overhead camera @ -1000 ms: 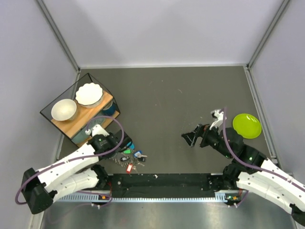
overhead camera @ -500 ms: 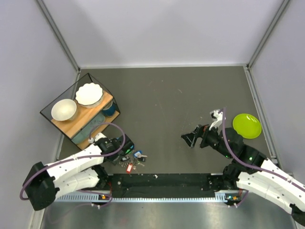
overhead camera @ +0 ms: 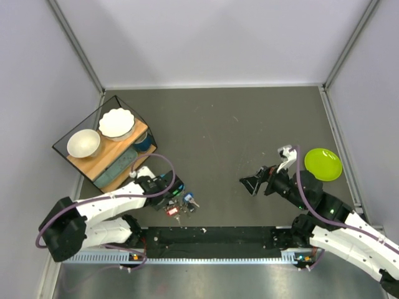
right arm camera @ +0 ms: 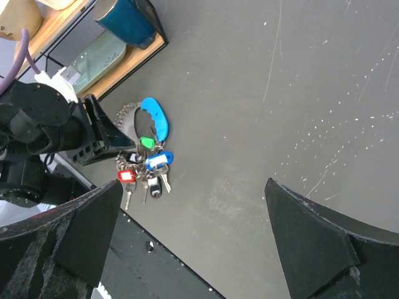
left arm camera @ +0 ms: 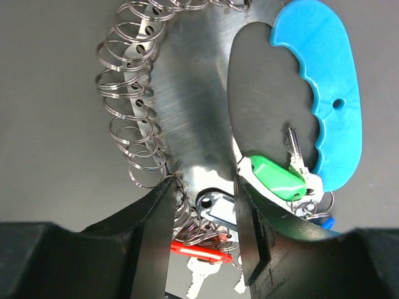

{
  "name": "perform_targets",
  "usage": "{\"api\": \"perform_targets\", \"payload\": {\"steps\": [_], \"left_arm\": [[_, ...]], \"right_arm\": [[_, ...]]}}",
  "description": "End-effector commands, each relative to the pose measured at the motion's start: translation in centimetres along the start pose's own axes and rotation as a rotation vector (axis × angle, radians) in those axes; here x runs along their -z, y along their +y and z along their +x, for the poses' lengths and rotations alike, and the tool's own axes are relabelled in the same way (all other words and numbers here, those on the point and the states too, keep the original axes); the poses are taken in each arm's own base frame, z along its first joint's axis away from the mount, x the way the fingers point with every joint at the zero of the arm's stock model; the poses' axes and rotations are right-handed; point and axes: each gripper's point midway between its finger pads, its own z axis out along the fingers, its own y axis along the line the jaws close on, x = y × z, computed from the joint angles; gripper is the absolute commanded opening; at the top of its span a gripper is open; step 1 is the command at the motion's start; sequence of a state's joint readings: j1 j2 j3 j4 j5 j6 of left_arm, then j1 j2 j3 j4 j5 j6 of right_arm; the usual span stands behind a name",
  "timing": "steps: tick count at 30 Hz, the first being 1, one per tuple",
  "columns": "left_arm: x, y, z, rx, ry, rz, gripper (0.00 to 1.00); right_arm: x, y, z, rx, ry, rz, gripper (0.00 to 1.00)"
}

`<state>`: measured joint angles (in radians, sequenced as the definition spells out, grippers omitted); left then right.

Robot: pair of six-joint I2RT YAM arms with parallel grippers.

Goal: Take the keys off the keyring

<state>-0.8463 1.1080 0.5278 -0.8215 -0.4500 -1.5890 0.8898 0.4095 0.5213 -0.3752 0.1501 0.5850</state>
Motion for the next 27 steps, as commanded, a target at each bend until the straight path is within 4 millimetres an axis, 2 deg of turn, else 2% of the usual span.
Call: {"api": "perform_targets", "payload": {"steps": [1,2,3,4,5,6,7,9,10,13,16,18,20,23,24,25,26,27], "left_arm": [[0.7,-5.8,3.1,-0.116,0.104,0.223,0.47],[0.5,-6.1,3.6,-0.160,0.107,0.233,0.47],[0.9,-6.9,4.2,-0.190,0.113,0.264,0.47],[1.4,-8.5,4.7,-0.199,0.124,0.324,0.47],[1.2,-8.8,5.3,-0.246,0.131,0.337,0.47],[1.9,-9.8,6.1,-0.280,0.144,0.382,0.47],[2.6,-11.6,6.6,-0.290,0.149,0.458,0.47],[3.7,-12.8,7.9,-0.364,0.184,0.544,0.48],[4.5,-13.8,7.9,-0.360,0.184,0.596,0.49],[6.6,-15.0,6.9,-0.400,0.146,0.699,0.52],[7.2,-14.9,4.9,-0.418,0.048,0.714,0.54],[6.8,-13.9,2.9,-0.386,-0.025,0.666,0.54],[6.7,-13.0,1.9,-0.364,-0.045,0.637,0.54],[5.5,-11.3,1.3,-0.354,-0.042,0.568,0.52],[5.0,-10.7,1.3,-0.359,-0.040,0.544,0.52],[4.8,-10.5,1.2,-0.359,-0.041,0.534,0.52],[4.4,-10.1,1.2,-0.362,-0.041,0.517,0.52],[4.3,-9.9,1.0,-0.361,-0.045,0.505,0.52]], "right_arm": [[-0.1,-0.2,-0.9,-0.013,-0.043,0.021,0.98],[-0.1,-0.4,-0.9,-0.018,-0.050,0.031,0.98],[-0.2,-0.6,-0.7,-0.029,-0.049,0.042,0.98],[-0.3,-1.0,-0.7,-0.035,-0.057,0.062,0.98],[-0.3,-1.2,-0.6,-0.042,-0.058,0.068,0.97],[-0.4,-1.3,-0.6,-0.051,-0.061,0.074,0.97],[-0.5,-1.5,-0.4,-0.055,-0.060,0.084,0.97],[-0.5,-1.6,-0.4,-0.063,-0.064,0.089,0.96],[-0.6,-1.8,-0.3,-0.065,-0.065,0.096,0.96],[-0.7,-1.9,-0.2,-0.068,-0.065,0.099,0.96],[-1.1,-1.8,0.2,-0.064,-0.056,0.091,0.94],[-1.8,-1.7,0.4,-0.056,-0.050,0.086,0.93],[-2.6,-1.7,0.8,-0.044,-0.035,0.083,0.91],[-4.3,-1.4,1.3,-0.008,0.020,0.084,0.90],[-5.4,-1.6,2.4,-0.003,0.082,0.087,0.90],[-5.9,-1.2,2.0,-0.009,0.095,0.072,0.89],[-6.6,-1.1,2.4,-0.017,0.128,0.063,0.88],[-6.9,-0.1,3.1,-0.033,0.179,0.004,0.88]]}}
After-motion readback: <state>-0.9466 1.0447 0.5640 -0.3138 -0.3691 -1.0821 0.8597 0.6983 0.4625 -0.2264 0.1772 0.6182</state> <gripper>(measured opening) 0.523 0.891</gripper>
